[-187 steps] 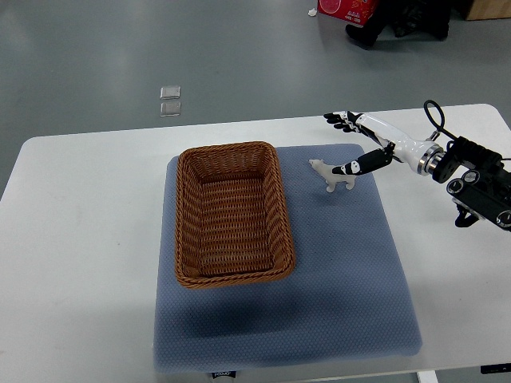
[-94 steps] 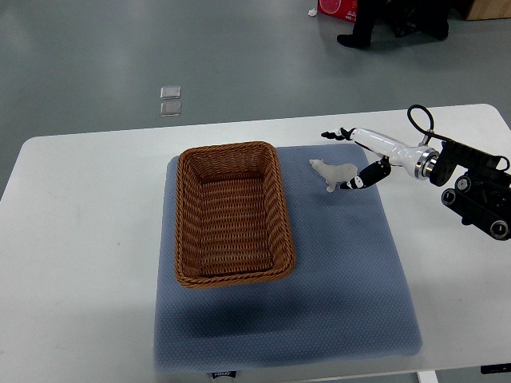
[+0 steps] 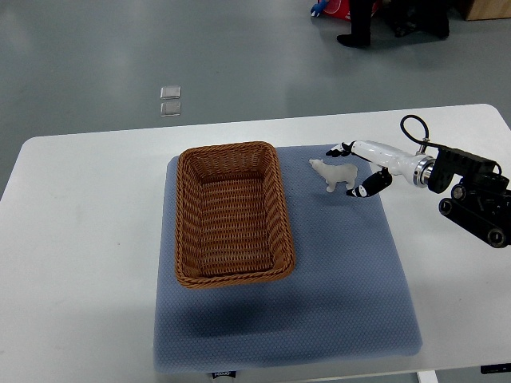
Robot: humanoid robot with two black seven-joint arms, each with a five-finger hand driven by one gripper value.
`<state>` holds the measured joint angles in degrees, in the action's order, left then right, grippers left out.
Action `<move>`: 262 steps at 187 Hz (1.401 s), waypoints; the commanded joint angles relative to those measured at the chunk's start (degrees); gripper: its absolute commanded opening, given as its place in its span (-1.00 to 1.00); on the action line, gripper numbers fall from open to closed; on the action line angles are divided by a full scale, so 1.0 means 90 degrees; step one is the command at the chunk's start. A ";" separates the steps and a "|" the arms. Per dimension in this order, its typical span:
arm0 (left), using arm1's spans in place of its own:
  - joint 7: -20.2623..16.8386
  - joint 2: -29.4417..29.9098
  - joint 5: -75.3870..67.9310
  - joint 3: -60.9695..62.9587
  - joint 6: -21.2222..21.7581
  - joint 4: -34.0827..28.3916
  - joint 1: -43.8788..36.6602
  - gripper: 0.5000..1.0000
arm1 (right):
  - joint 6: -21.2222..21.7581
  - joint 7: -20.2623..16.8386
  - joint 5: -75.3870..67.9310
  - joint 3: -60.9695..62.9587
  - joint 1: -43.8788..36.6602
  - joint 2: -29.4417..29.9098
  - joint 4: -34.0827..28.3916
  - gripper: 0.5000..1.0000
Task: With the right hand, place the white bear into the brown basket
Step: 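Reach the right hand toward the white polar bear figurine, then close the right hand fingers around the white bear, then lift the bear and carry it over the brown wicker basket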
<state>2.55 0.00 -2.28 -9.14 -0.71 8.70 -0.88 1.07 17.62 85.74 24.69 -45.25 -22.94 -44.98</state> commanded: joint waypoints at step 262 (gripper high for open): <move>0.0000 0.0000 0.0000 0.0000 0.0001 0.0000 0.0000 1.00 | -0.0998 0.0464 -0.0200 -0.0029 -0.0627 -0.0342 -0.1535 -1.00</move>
<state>2.55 0.00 -2.29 -9.14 -0.70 8.70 -0.88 -8.21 21.44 83.80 24.97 -50.04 -26.28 -55.19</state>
